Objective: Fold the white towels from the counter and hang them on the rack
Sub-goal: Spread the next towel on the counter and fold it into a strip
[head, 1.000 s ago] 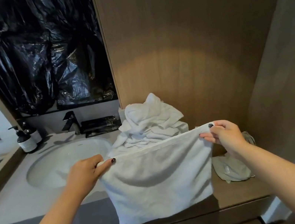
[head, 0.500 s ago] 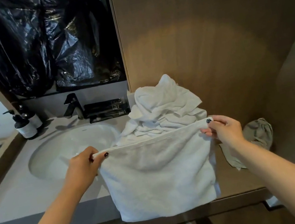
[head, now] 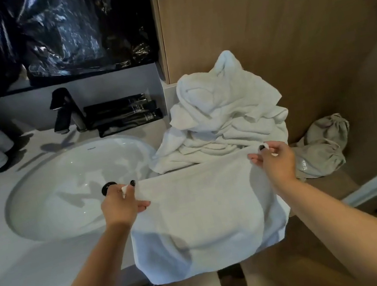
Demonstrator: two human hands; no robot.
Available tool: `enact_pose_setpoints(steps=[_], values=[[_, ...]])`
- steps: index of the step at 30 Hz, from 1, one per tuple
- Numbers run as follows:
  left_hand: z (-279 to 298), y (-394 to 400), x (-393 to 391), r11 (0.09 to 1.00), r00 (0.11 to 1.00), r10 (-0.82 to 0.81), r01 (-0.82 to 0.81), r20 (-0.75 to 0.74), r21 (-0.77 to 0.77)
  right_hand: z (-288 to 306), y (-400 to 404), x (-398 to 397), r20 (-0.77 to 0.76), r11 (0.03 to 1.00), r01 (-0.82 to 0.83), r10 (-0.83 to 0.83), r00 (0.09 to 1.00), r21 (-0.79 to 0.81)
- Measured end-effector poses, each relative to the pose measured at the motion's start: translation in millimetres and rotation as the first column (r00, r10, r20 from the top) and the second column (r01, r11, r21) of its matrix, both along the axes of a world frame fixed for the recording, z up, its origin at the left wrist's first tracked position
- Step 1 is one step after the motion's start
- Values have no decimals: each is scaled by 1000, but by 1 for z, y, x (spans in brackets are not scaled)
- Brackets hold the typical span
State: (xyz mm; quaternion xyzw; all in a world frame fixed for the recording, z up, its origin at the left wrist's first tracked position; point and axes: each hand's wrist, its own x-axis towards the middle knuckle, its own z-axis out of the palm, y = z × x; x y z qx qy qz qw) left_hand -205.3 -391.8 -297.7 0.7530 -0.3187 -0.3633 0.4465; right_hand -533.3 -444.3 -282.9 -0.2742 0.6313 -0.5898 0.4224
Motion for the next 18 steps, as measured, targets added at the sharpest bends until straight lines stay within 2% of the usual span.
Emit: enact_pose_setpoints(steps=[3,5,7,8,9,11,13,16,18], values=[[-15,-9,-7,996,988,92,-92,-125,3,-18,3,10,-69,997,66,-68,995,-26],[-26,-8,-14,994,990,109,-110,-90,-17,-30,8,15,-241,999,33,-41,970,-37],[-32,-3,-24,1000,991,20,-18,135,-20,-41,16,20,-400,998,-68,60,914,-6],[-36,0,-28,996,959,-65,78,274,-36,-46,20,22,-458,990,-141,122,881,-9],[-39,3,-31,981,908,-140,181,395,-68,-51,25,25,-561,976,-215,163,812,-29],[-43,6,-39,911,755,-269,402,599,-97,-58,32,31,-785,924,-381,214,581,-30],[-49,8,-51,830,562,-383,558,733,5,-67,38,41,-886,850,-521,302,352,82],[-52,13,-66,721,312,-569,634,761,280,-83,43,54,-918,764,-561,396,21,317],[-59,8,-65,699,279,-622,619,732,358,-86,39,59,-921,726,-590,379,-87,354]])
